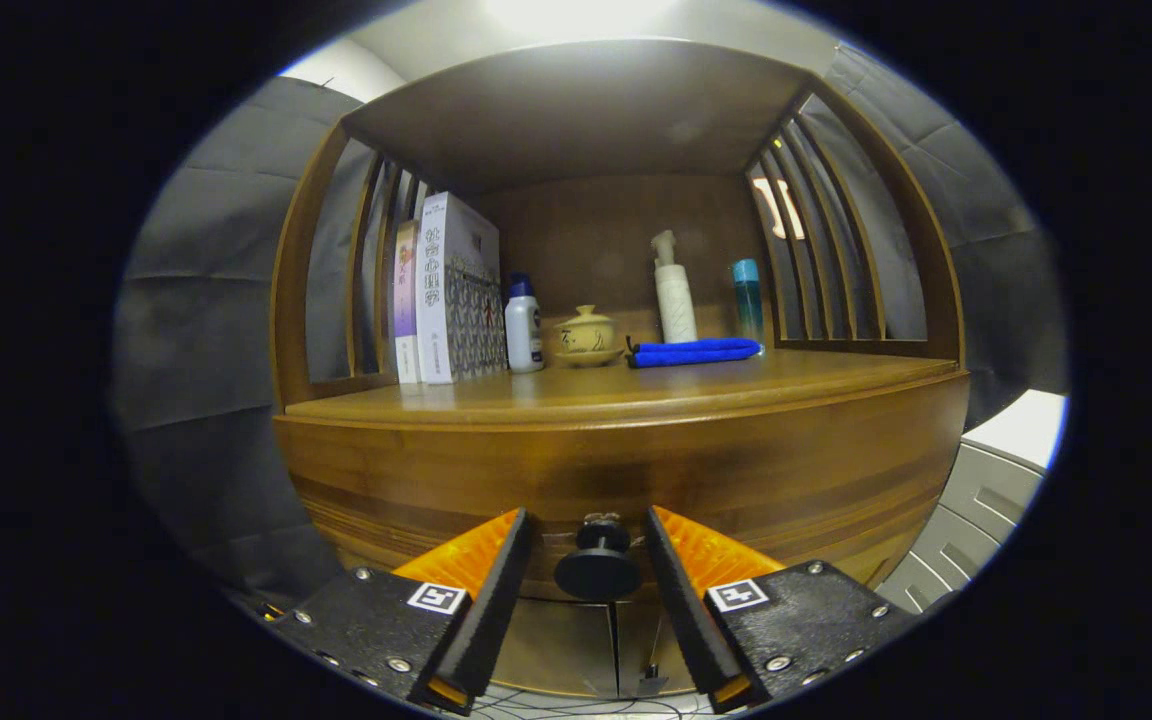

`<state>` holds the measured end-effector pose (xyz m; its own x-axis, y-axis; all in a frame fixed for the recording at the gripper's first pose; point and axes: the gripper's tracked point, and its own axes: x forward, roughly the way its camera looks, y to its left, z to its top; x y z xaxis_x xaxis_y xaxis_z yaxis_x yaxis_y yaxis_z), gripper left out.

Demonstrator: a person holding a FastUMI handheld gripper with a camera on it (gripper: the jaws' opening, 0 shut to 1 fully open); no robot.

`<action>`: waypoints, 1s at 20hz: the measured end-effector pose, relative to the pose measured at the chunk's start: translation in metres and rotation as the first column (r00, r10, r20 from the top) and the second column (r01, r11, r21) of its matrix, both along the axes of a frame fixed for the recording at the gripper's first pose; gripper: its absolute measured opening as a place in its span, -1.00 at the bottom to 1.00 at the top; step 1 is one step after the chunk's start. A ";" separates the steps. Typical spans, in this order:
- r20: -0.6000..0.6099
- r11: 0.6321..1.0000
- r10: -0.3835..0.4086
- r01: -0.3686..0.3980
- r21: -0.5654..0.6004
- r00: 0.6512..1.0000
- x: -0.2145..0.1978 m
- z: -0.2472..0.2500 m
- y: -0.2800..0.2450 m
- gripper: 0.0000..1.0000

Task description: Pull open the drawer, take out the items inside it, and place them on the countertop above the cabinet.

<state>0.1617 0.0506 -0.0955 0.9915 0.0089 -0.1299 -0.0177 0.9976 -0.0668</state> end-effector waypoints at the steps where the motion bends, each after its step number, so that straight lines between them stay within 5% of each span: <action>1: 0.001 1.000 -0.008 0.009 -0.012 1.000 0.001 0.000 -0.002 0.38; 5: 0.017 0.999 -0.017 0.018 -0.036 1.000 0.003 0.000 -0.008 -0.01; 12: -0.014 0.999 -0.030 0.029 -0.044 0.999 0.003 -0.003 -0.009 -0.34; 20: -0.027 0.999 -0.038 0.037 -0.023 0.999 -0.015 -0.003 -0.009 -0.34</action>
